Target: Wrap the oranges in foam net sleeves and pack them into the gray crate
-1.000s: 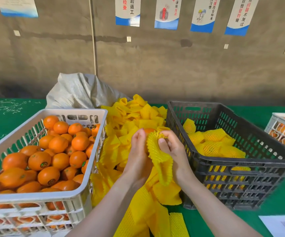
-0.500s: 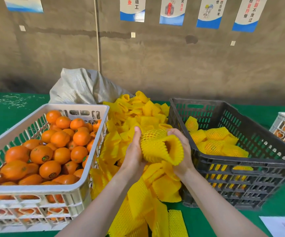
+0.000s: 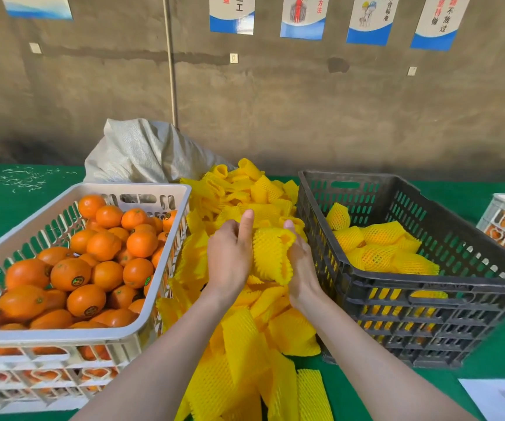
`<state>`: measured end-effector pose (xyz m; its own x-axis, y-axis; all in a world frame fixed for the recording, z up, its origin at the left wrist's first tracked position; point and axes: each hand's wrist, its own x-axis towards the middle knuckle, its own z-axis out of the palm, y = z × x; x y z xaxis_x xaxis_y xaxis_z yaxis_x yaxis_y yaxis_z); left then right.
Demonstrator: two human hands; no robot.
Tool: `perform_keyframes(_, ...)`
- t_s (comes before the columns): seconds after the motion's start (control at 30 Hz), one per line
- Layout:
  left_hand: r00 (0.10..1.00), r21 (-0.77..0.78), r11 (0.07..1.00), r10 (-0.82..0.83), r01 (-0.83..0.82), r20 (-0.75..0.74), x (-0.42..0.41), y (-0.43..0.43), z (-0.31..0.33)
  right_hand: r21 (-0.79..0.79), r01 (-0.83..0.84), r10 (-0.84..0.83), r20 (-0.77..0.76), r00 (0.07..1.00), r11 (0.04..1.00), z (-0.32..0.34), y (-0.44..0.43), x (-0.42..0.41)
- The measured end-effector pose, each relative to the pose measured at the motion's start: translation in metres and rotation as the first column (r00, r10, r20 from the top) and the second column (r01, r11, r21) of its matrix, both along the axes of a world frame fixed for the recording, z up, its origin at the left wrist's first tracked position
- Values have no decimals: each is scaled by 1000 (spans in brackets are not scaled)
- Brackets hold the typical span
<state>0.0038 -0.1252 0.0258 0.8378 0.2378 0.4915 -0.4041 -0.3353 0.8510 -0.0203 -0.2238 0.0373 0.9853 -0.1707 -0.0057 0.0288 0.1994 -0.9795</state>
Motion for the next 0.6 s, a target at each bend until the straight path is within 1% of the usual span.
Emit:
perform_keyframes(0.03,999,59,998,31,-33,26,3,0,0,45,-19,21,-56,998,999,1,0,3)
perform_keyframes(0.1,998,110,992,56,-60,32,7,0,1,130,-49,66,-134,989,990,-1,-1,8)
perform_keyframes(0.17,999,66,997,39,-37,-34,11,3,3,157,-49,70,-130,989,986,-4,-3,11)
perform_keyframes(0.2,997,-15,1000,-11,10,-82,12,4,3,163,-38,57,-116,992,986,-5,-4,12)
perform_keyframes(0.23,987,-136,987,-99,81,-129,12,4,2,184,-32,52,-106,993,982,-6,-5,13)
perform_keyframes(0.3,926,-364,904,-315,225,-208,9,4,-1,204,-31,51,-94,994,978,-6,-7,16)
perform_keyframes(0.33,892,-419,864,-395,280,-220,8,4,-2,211,-37,58,-95,994,977,-5,-8,18)
perform_keyframes(0.4,862,-430,834,-464,347,-203,7,4,-4,239,-60,90,-115,989,969,-4,-9,18)
perform_keyframes(0.53,868,-384,830,-481,405,-124,4,4,0,309,-79,137,-170,976,948,-7,-7,19)
perform_keyframes(0.6,899,-359,864,-419,352,-126,1,2,0,303,-78,129,-152,980,950,-6,-7,19)
